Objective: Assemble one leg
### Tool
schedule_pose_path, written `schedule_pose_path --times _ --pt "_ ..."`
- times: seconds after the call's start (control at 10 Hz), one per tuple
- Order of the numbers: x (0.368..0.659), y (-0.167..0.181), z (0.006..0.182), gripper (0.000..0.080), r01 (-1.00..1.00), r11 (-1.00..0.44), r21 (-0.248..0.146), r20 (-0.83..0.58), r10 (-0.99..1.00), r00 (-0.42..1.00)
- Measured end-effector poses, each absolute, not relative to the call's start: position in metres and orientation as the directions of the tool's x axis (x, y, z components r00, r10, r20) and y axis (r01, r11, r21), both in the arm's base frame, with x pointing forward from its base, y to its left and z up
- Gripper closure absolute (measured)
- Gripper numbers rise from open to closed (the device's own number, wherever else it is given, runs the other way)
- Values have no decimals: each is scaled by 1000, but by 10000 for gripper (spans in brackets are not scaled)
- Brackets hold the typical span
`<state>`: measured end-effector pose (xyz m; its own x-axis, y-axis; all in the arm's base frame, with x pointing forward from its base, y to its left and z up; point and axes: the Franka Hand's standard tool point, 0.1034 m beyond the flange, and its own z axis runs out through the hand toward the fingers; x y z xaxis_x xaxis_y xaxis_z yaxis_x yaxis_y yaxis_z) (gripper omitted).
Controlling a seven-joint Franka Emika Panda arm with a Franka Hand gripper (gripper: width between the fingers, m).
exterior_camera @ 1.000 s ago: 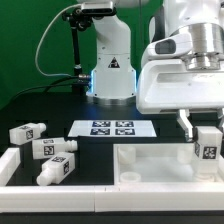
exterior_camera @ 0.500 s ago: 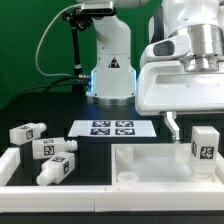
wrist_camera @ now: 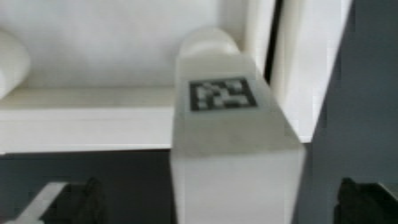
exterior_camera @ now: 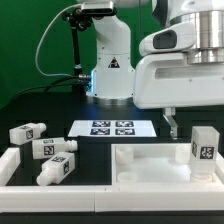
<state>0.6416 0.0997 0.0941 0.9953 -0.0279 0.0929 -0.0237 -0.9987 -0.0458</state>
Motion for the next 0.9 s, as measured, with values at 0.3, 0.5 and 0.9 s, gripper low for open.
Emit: schedule_pose_path --times 0.3,0.5,0.9 --pt "642 96 90 151 -48 -998 -47 -14 -48 999" --pt "641 96 89 414 -67 -997 -46 -15 -66 998" --pt "641 96 89 514 -272 -961 -43 -25 -271 962"
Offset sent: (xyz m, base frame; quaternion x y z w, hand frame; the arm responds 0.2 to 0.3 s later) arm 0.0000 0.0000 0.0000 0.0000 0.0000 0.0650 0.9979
